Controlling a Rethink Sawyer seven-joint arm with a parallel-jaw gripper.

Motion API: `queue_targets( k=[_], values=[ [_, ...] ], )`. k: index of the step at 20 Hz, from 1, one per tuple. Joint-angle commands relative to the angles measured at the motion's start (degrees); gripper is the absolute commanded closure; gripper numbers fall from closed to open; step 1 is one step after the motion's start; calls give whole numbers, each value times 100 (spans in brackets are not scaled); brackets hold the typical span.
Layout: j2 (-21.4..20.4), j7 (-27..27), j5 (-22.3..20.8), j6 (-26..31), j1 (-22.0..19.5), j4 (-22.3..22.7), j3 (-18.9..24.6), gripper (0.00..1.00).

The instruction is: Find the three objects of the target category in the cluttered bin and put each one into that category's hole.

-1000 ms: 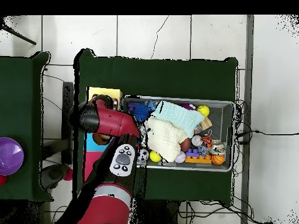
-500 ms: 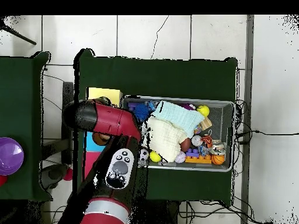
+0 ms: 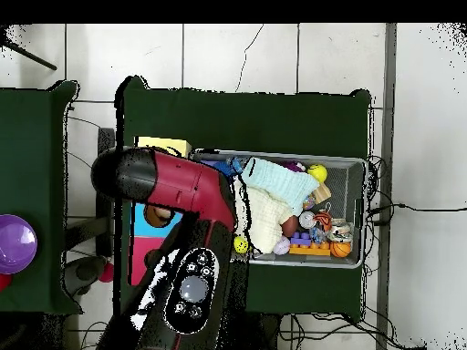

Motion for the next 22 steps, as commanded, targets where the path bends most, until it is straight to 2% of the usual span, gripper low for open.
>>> queue_targets(
  k=[1, 7, 13, 18, 21, 22],
  values=[
    [36, 1067, -239, 190, -205, 307, 130, 100],
    [-4, 1000, -270, 49, -313, 463, 225, 100],
    [-113, 833, -429, 337, -391, 381, 176, 100],
    [-327, 417, -711, 536, -590, 430, 221, 100],
    [-426, 406, -737, 489, -694, 554, 305, 100],
    [-479, 419, -715, 582, -811, 646, 470, 0]
  ],
)
